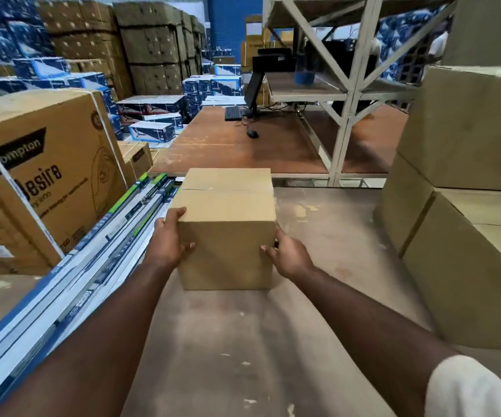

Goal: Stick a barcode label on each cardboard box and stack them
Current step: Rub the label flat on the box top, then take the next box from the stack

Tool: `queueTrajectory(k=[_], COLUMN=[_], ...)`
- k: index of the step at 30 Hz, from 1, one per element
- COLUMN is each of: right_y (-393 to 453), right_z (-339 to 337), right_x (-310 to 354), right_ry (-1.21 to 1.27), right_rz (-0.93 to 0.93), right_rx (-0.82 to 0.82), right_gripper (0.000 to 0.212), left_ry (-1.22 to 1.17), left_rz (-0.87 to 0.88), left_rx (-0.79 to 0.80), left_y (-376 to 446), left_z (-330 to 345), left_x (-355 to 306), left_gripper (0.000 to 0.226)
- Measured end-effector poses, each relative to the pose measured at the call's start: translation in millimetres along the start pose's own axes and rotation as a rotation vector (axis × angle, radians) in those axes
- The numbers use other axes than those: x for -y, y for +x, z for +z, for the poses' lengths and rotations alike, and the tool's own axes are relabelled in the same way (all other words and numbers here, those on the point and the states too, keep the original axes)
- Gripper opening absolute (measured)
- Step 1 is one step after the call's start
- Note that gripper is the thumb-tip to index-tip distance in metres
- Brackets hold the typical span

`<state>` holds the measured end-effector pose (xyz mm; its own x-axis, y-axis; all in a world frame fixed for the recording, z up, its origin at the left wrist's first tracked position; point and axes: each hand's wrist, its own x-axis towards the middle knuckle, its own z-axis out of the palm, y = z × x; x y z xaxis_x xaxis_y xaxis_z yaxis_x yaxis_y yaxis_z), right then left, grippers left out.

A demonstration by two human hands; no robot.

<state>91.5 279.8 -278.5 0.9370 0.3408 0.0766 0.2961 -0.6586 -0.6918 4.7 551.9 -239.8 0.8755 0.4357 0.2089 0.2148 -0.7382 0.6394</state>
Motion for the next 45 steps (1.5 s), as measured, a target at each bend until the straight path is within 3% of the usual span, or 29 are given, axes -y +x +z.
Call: queueTrajectory(k=[9, 12, 17, 21, 25, 28, 32, 40, 45], right_y=[36.5, 40.7, 6.9, -71.9, -187.0, -261.2, -323.6, -378.4, -380.0], right_z=[11.0, 12.6, 4.4, -6.9, -29.3, -52.6, -107.8, -271.4, -381.6], right_x=[10.2, 11.3, 18.3, 13.6, -12.2, -46.8, -96.1, -182.2, -229.3], right_ry=[-0.002, -0.007, -0.052, 0.269, 0.447, 0.484, 0.444, 0.443, 0.492], right_rz=[0.036, 0.047, 0.067, -0.049, -0.168, -0.082, -0.020, 0.066, 0.031], right_rx=[0.003, 0.015, 0.069, -0.024, -0.023, -0.117, -0.275, -0.540, -0.712], right_gripper=[0.066, 0.068, 0.092, 0.096, 0.094, 0.092, 0.085, 0.077, 0.066], left_ry=[0.000, 0.105, 0.393, 0.099, -0.254, -0.328, -0.429, -0.509, -0.612], left_rz=[-0.041, -0.078, -0.090, 0.101, 0.185, 0.277, 0.401, 0.525, 0.587], left_rx=[0.012, 0.012, 0.003, -0.208, -0.055, 0.103, 0.249, 0.390, 0.459], left_y=[34.4, 33.8, 8.8, -62.9, -155.4, -212.2, -258.2, -298.3, -309.7], left_z=[-3.7, -3.5, -6.0, 14.4, 55.2, 86.7, 117.2, 164.5, 190.9], left_x=[3.6, -1.2, -12.4, -38.2, -86.7, -128.1, -192.6, -353.9, -481.5], left_gripper=[0.084, 0.084, 0.117, 0.098, 0.073, 0.045, 0.029, 0.020, 0.033])
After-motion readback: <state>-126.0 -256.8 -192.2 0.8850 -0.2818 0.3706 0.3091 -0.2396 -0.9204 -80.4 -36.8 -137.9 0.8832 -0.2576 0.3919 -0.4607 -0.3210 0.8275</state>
